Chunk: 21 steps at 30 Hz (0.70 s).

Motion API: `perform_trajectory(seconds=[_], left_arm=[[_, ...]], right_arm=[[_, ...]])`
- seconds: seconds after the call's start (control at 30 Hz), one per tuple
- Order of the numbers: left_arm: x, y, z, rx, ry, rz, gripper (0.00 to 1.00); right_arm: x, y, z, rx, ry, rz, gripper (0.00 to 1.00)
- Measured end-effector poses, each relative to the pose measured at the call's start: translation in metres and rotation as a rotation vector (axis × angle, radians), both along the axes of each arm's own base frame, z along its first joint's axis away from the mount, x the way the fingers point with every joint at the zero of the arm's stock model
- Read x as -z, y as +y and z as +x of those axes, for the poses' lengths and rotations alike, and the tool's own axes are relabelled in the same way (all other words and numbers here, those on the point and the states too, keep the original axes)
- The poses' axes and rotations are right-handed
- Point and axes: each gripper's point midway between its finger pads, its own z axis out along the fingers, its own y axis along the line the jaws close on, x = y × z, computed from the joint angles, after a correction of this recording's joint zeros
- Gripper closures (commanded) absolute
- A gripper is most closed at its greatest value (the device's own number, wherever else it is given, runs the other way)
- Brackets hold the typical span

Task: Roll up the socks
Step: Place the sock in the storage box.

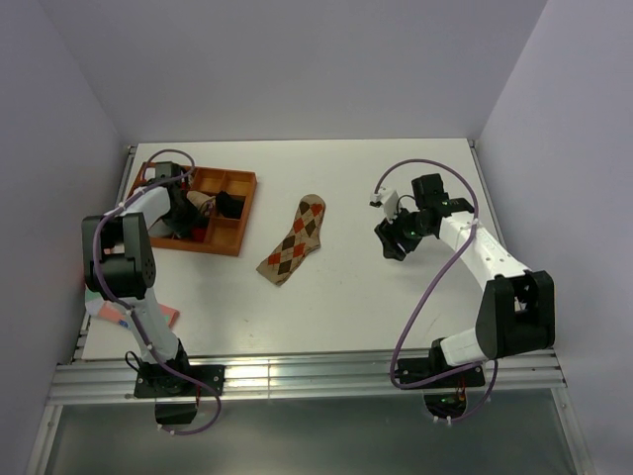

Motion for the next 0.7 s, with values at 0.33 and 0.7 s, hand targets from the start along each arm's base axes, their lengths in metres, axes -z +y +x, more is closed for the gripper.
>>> perform_trajectory(seconds=[0.33, 0.7], left_arm=[[-0.003, 0.010, -0.005, -0.022, 0.010, 0.055, 0.46], [-0.014, 0.016, -0.010, -0.035, 0.004, 0.080, 0.43]], right_arm=[[-0.002, -0.001, -0.001, 0.002, -0.005, -0.003, 0.37], [-0.002, -0.001, -0.001, 0.002, -0.003, -0.004, 0.37]])
